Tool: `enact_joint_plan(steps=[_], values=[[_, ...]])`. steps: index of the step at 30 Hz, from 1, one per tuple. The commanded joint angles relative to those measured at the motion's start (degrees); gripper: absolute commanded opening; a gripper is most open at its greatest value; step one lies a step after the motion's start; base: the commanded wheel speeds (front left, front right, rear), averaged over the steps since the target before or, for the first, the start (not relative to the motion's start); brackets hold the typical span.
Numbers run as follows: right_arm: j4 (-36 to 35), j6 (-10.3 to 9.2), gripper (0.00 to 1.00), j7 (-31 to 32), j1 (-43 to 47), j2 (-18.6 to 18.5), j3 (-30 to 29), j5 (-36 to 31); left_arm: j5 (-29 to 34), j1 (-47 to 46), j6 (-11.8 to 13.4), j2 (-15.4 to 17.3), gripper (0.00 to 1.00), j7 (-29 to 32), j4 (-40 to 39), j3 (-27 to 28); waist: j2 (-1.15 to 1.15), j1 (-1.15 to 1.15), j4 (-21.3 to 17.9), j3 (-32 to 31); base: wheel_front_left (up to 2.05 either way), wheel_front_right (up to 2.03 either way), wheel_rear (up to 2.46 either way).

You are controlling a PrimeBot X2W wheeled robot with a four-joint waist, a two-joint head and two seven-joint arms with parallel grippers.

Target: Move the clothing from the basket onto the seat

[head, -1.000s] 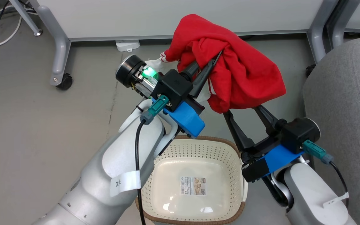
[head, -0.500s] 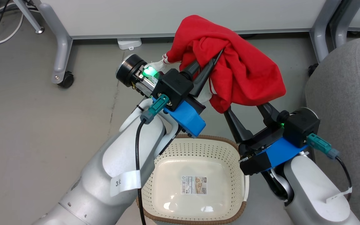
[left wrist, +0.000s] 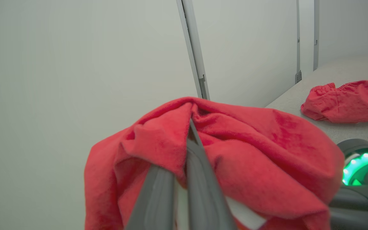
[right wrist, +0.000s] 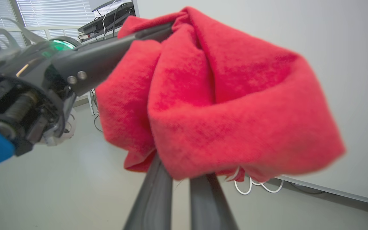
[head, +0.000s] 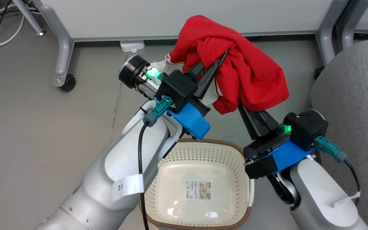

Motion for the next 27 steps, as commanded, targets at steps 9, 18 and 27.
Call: enact_joint_plan(steps=[9,18,27], values=[[-0.01,0.01,0.0,-0.22,0.56,-0.4,0.11,0.31,0.2,0.42,-0.11,-0.11,0.0,-0.29,-0.13,0.43,0.0,0.0,-0.21,-0.44,0.0,0.0,0.0],[-0.28,0.01,0.0,-0.21,0.54,-0.64,-0.21,-0.03,-0.39,0.7,-0.11,-0.1,1.0,-0.29,0.18,0.47,0.0,0.0,-0.12,-0.23,0.0,0.0,0.0],[-0.47,0.01,0.0,-0.23,0.16,-0.69,-1.0,-0.37,0.58,0.58,-0.11,-0.09,1.0,-0.28,0.23,1.17,0.0,0.0,-0.07,-0.03,0.0,0.0,0.0]])
